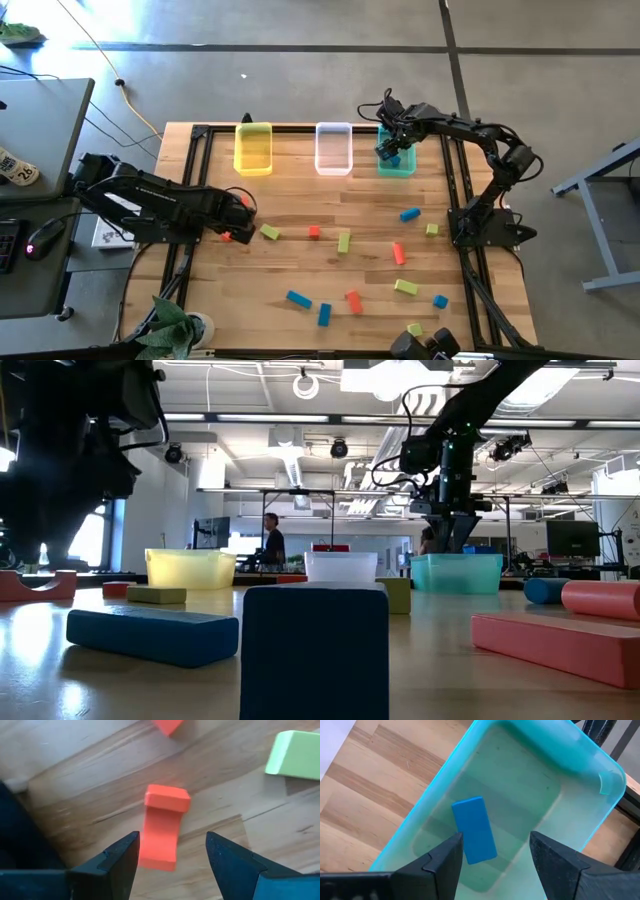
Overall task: Sort & place blocks by color
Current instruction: Put the orange block into the yellow bin
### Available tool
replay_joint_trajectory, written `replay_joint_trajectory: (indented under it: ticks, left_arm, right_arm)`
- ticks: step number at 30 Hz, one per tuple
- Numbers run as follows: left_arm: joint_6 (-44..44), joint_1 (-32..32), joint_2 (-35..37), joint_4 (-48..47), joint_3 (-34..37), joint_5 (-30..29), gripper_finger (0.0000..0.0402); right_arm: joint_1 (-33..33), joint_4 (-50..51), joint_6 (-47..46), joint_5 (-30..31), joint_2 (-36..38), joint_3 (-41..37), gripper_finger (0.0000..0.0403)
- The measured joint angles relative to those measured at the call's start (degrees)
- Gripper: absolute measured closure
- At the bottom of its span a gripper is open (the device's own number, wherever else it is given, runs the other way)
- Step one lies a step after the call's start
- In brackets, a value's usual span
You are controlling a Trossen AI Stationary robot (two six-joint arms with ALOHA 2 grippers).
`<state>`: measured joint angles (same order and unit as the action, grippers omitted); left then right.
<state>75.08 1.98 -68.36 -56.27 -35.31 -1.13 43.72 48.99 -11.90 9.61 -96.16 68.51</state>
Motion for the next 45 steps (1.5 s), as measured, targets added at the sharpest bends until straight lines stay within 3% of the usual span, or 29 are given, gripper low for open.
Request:
replay_joint_trajectory:
  ticks: [15, 24, 38, 45]
  left_arm:
    - [-0.34, -0.89, -10.34, 0.57, 0.0, -2.01, 0.0183]
    - [-6.62, -2.38, -14.44, 1.16, -0.26, -1.88, 0.0187]
    - [-16.29, -4.61, -14.79, 2.74, -0.2, -1.05, 0.03]
    - [-20.09, -4.61, -13.41, 3.16, 0.01, -1.39, 0.0314]
  right_arm:
    - [0.0, 0.07, -0.99, -2.04, 0.0, 0.0, 0.0187]
    - [-0.02, 0.47, -2.38, -5.68, 0.0, 0.0, 0.0187]
    - [-4.23, 2.71, -4.38, -6.86, 1.5, 0.0, 0.0187]
    - [-7.55, 2.73, -7.44, -6.78, 5.01, 0.0, 0.0187]
